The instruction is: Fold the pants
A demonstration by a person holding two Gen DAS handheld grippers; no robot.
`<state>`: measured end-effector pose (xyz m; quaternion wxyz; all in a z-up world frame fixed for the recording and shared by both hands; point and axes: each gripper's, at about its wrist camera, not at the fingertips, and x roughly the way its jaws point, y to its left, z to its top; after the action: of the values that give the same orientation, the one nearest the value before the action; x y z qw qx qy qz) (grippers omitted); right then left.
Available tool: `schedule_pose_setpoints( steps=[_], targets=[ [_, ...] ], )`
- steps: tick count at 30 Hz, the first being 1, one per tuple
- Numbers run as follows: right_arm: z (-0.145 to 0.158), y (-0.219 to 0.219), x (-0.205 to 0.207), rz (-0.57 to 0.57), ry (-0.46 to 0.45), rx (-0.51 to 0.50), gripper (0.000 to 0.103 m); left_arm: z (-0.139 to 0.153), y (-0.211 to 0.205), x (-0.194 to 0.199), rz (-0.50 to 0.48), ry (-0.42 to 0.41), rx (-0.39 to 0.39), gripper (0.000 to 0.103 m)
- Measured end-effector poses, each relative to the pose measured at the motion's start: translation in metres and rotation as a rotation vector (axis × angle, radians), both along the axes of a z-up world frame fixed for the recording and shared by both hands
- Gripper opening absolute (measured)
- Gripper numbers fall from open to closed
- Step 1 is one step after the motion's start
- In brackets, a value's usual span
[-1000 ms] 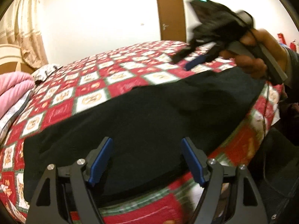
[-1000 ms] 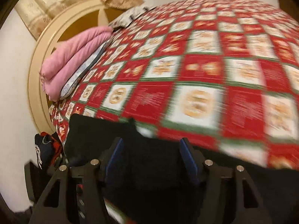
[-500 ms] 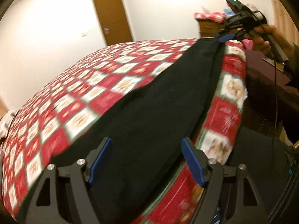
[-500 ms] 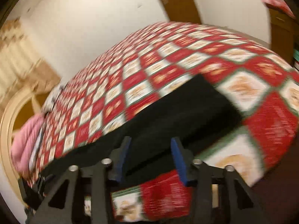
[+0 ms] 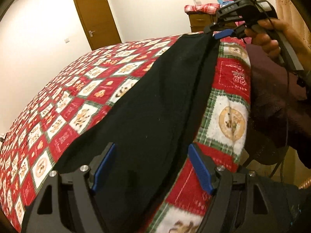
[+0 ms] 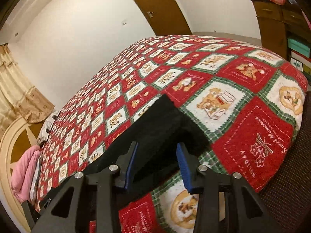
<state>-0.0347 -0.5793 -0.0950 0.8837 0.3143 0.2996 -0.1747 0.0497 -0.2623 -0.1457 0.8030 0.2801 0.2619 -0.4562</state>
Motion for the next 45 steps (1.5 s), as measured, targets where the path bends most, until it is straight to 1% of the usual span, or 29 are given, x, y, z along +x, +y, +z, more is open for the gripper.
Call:
schedule_pose_setpoints(
  steps=[1,5,7,9,12,13,14,15,16,17,19,21,22,23,25,27,30,33,35,38,40,42,43,45],
  targets=[
    [-0.002,-0.001,-0.001,-0.001,-0.005,0.005,0.034,-0.001,-0.003,0.001,0.002,0.004,0.003,0.078],
    [-0.011,0.0,0.004,0.019,-0.013,0.024,0.034,-0.008,-0.012,0.006,0.031,0.004,0.009,0.078],
    [-0.013,0.005,0.008,0.036,-0.009,0.017,0.034,-0.009,-0.014,0.011,0.049,0.03,-0.003,0.078],
    [-0.013,0.008,0.01,0.045,-0.009,0.014,0.034,-0.013,-0.015,0.013,0.052,0.05,0.0,0.078],
    [-0.015,0.009,0.012,0.049,-0.014,0.0,0.034,-0.017,-0.017,0.008,0.035,0.038,0.01,0.078],
    [-0.015,0.01,0.012,0.049,-0.017,-0.006,0.023,-0.018,-0.017,0.006,0.03,0.026,0.014,0.078],
    [-0.016,0.01,0.013,0.05,-0.019,-0.015,0.008,-0.018,-0.017,0.006,0.027,0.025,0.012,0.075],
    [-0.017,0.01,0.014,0.051,-0.02,-0.02,0.007,-0.017,-0.017,0.006,0.02,0.035,0.008,0.071],
    [-0.017,0.011,0.014,0.052,-0.027,-0.022,0.006,-0.016,-0.016,0.007,0.011,0.047,0.006,0.058],
    [-0.018,0.011,0.014,0.054,-0.03,-0.024,0.004,-0.016,-0.017,0.007,0.002,0.053,0.007,0.042],
    [-0.016,0.012,0.013,0.06,-0.045,-0.031,0.004,-0.014,-0.018,0.005,-0.015,0.048,0.018,0.027],
    [-0.012,0.014,0.012,0.067,-0.059,-0.045,0.004,-0.013,-0.017,0.002,-0.028,0.045,0.013,0.024],
    [-0.008,0.016,0.011,0.074,-0.071,-0.054,0.003,-0.013,-0.017,0.001,-0.04,0.05,0.013,0.017],
    [-0.006,0.018,0.01,0.079,-0.081,-0.06,0.003,-0.013,-0.017,0.0,-0.048,0.056,0.015,0.015],
    [0.001,0.021,0.008,0.086,-0.102,-0.077,0.003,-0.011,-0.015,-0.001,-0.052,0.064,0.003,0.015],
    [0.007,0.022,0.005,0.087,-0.118,-0.084,0.003,-0.009,-0.011,-0.001,-0.053,0.078,-0.013,0.013],
    [0.015,0.019,-0.004,0.087,-0.135,-0.063,0.003,-0.004,-0.007,0.0,-0.053,0.102,-0.041,0.013],
    [0.012,0.017,-0.006,0.073,-0.105,-0.063,0.003,-0.008,-0.006,-0.003,-0.065,0.115,-0.04,0.013],
    [0.0,0.012,-0.004,0.059,-0.058,-0.051,0.003,-0.016,-0.009,-0.006,-0.068,0.112,-0.02,0.013],
    [-0.016,0.003,-0.002,0.049,0.002,-0.017,0.003,-0.021,-0.009,-0.009,-0.068,0.095,-0.017,0.013],
    [-0.017,-0.003,-0.004,0.044,0.003,0.003,0.004,-0.019,-0.009,-0.008,-0.062,0.095,-0.019,0.014],
    [-0.013,-0.007,-0.009,0.003,0.003,-0.02,0.006,-0.017,-0.007,-0.008,-0.056,0.098,-0.024,0.015],
    [-0.01,-0.009,-0.012,-0.008,-0.007,-0.03,0.01,-0.017,-0.007,-0.009,-0.056,0.099,-0.023,0.015],
    [-0.003,-0.012,-0.02,-0.06,-0.014,-0.069,0.023,-0.016,-0.006,-0.011,-0.056,0.095,-0.026,0.016]
  ],
)
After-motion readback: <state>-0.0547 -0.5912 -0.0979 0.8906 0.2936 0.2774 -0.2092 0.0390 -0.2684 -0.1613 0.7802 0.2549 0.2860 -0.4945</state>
